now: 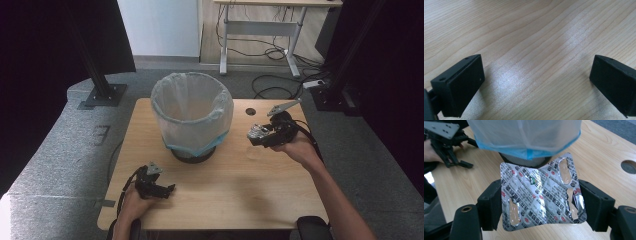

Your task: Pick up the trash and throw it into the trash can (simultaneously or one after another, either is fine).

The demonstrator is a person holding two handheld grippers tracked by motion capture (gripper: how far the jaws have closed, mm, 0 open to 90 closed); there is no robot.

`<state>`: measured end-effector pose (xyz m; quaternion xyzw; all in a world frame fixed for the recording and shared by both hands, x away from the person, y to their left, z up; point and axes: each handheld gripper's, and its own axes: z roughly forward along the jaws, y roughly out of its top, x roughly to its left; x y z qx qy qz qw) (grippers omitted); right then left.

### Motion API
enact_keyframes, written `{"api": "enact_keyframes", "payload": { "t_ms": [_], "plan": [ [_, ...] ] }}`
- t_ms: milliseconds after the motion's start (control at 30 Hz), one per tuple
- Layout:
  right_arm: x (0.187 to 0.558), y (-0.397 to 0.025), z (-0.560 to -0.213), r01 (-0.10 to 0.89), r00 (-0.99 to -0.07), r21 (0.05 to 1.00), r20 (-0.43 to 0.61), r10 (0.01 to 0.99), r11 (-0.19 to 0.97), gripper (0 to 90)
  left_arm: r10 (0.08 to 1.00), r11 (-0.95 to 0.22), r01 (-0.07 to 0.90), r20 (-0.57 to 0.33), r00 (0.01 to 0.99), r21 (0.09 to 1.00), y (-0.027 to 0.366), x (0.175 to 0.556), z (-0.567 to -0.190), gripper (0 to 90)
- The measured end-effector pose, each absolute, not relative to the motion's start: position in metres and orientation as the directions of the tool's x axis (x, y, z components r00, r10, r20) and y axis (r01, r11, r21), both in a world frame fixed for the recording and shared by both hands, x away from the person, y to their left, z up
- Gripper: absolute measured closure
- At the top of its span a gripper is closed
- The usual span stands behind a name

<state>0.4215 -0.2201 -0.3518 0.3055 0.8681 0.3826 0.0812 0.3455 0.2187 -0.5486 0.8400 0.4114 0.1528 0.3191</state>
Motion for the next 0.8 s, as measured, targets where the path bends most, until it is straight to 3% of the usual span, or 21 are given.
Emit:
{"api": "enact_keyframes", "payload": {
  "t_ms": [800],
  "plan": [
    [0.443,-0.186,-0.295,0.437,-0.824,0.721,0.08,0.561,0.539,27.2,0.788,-0.461,0.594,-0.004,0.616,0.659,0.219,0.346,-0.548,0.0]
  ]
}}
